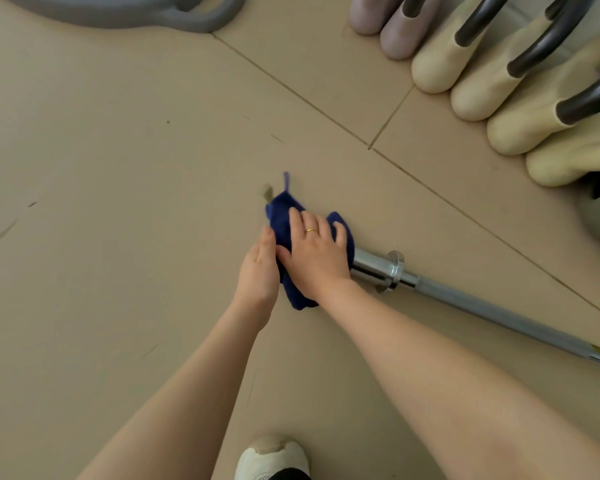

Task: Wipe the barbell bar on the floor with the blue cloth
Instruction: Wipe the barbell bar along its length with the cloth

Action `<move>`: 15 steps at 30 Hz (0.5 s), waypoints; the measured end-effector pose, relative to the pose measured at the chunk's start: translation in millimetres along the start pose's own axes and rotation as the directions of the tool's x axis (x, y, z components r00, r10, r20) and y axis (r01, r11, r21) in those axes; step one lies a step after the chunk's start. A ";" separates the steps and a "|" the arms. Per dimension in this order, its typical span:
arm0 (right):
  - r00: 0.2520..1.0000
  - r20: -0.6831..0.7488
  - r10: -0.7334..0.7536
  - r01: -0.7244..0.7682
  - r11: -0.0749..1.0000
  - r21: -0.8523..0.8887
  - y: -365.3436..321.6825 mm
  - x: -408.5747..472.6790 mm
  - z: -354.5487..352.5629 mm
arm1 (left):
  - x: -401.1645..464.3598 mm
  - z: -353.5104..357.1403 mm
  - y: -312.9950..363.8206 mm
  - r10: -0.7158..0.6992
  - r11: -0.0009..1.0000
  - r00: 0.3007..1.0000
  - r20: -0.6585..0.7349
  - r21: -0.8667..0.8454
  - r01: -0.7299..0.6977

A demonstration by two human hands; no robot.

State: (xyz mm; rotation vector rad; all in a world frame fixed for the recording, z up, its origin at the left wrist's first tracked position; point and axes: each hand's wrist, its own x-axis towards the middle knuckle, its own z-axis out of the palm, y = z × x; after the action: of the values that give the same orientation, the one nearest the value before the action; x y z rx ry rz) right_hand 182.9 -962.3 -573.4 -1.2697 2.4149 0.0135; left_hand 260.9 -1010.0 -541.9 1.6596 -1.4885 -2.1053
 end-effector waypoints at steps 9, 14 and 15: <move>0.961 -0.038 0.273 -0.274 0.961 -0.044 70.2 -14.9 -11.4 | -7.5 7.3 21.2 0.020 0.994 0.999 0.035 0.104 -0.024; 0.958 -0.147 0.246 -0.276 0.931 -0.239 35.0 -45.9 27.9 | -6.9 2.4 19.6 0.012 0.987 0.999 0.053 0.159 -0.020; 0.965 -0.178 0.195 -0.238 0.935 -0.265 35.0 -44.4 31.6 | -5.9 0.8 18.2 0.020 0.983 0.999 0.051 0.180 -0.029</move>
State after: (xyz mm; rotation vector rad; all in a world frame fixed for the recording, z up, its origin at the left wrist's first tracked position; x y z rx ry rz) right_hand 188.5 -900.6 -592.6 -1.1457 2.7499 0.3535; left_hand 254.1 -1015.7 -524.9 1.6462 -1.7528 -2.0674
